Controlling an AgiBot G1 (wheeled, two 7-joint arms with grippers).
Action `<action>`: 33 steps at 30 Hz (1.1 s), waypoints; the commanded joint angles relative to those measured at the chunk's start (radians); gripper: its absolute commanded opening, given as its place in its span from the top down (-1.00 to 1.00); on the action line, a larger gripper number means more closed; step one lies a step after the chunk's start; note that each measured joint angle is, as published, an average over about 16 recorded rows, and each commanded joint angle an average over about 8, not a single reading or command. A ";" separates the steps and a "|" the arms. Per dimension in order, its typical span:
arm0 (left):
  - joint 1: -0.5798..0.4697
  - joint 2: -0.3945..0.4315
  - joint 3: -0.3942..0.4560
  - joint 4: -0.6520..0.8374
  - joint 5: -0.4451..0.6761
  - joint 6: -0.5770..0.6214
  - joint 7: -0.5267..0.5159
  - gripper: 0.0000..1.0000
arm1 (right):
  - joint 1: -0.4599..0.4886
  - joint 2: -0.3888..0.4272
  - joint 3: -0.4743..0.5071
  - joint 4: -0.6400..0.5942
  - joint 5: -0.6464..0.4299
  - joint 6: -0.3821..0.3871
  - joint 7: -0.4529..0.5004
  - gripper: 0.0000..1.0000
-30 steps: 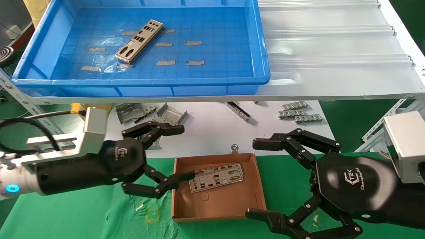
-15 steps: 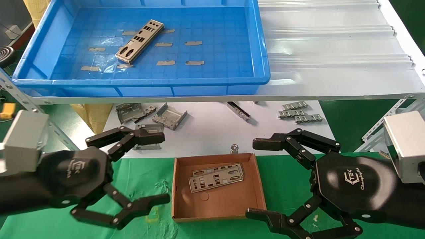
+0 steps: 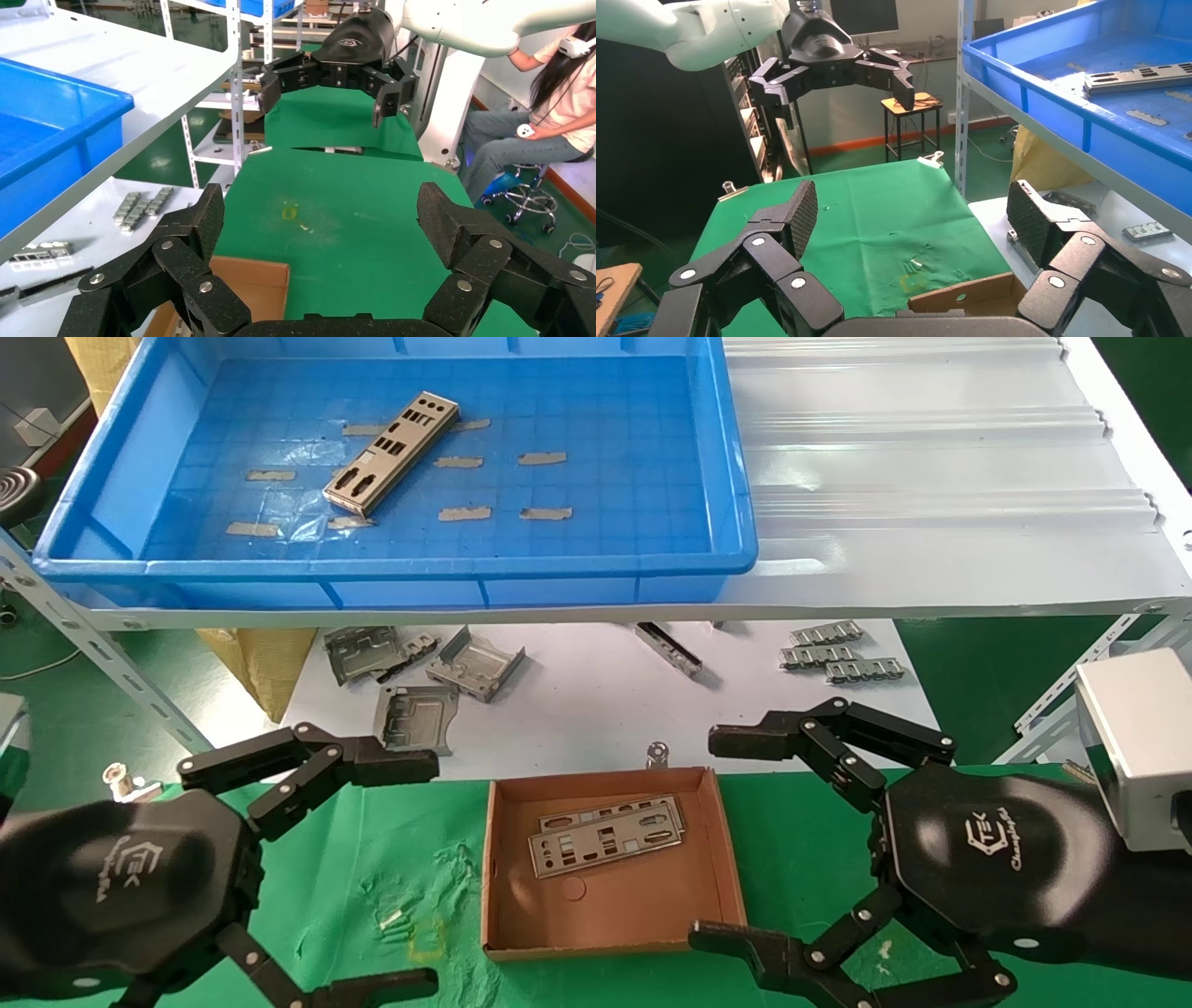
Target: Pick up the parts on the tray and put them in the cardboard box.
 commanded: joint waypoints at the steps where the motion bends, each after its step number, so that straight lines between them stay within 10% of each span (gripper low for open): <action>1: 0.001 -0.001 -0.001 -0.001 -0.001 0.000 0.000 -1.00 | 0.000 0.000 0.000 0.000 0.000 0.000 0.000 -1.00; 33: -0.012 0.017 0.013 0.029 0.011 -0.004 0.011 -1.00 | 0.000 0.000 0.000 0.000 0.000 0.000 0.000 -1.00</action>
